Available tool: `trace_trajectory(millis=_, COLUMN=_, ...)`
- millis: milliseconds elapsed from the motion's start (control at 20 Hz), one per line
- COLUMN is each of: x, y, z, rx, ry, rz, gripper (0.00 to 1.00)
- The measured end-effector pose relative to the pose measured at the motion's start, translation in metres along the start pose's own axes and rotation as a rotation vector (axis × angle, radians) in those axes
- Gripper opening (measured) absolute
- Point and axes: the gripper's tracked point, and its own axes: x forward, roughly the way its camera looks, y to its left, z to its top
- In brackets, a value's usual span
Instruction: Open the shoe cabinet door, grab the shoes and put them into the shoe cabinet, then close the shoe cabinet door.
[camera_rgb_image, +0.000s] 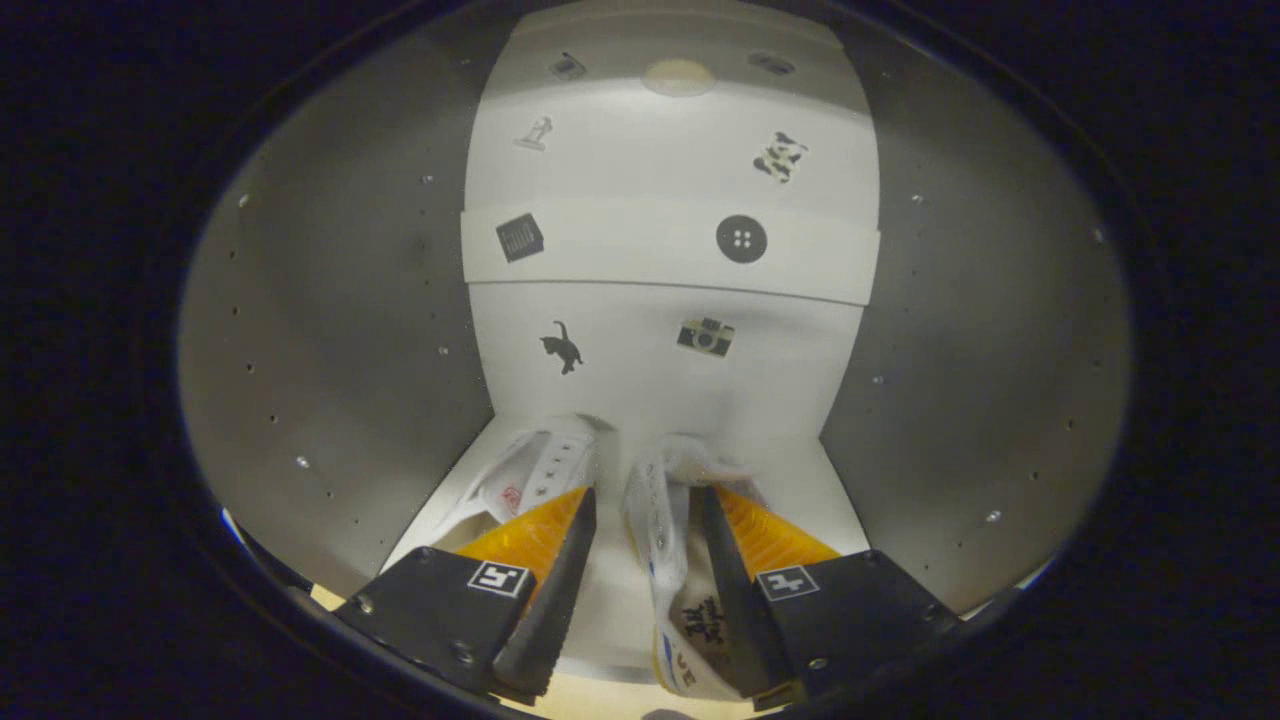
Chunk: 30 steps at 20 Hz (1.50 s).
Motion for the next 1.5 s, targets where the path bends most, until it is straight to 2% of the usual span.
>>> trace_trajectory(millis=50, x=-0.008, y=0.001, z=0.002, rx=0.007, ry=-0.013, rz=0.003, gripper=0.76)
trace_trajectory(millis=150, x=-0.025, y=0.000, z=0.005, rx=0.006, ry=-0.045, rz=-0.010, gripper=0.85)
trace_trajectory(millis=400, x=-0.082, y=0.007, z=0.001, rx=-0.003, ry=-0.109, rz=-0.009, gripper=0.85)
trace_trajectory(millis=500, x=-0.113, y=0.009, z=-0.003, rx=-0.007, ry=-0.142, rz=-0.014, gripper=0.89)
trace_trajectory(millis=650, x=-0.164, y=0.016, z=-0.014, rx=-0.019, ry=-0.186, rz=-0.010, gripper=1.00)
trace_trajectory(millis=1100, x=-0.324, y=0.022, z=-0.064, rx=-0.016, ry=-0.272, rz=0.008, gripper=1.00)
trace_trajectory(millis=1350, x=-0.407, y=-0.011, z=-0.090, rx=0.008, ry=-0.304, rz=-0.019, gripper=1.00)
trace_trajectory(millis=1500, x=-0.450, y=-0.049, z=-0.104, rx=0.024, ry=-0.317, rz=-0.074, gripper=1.00)
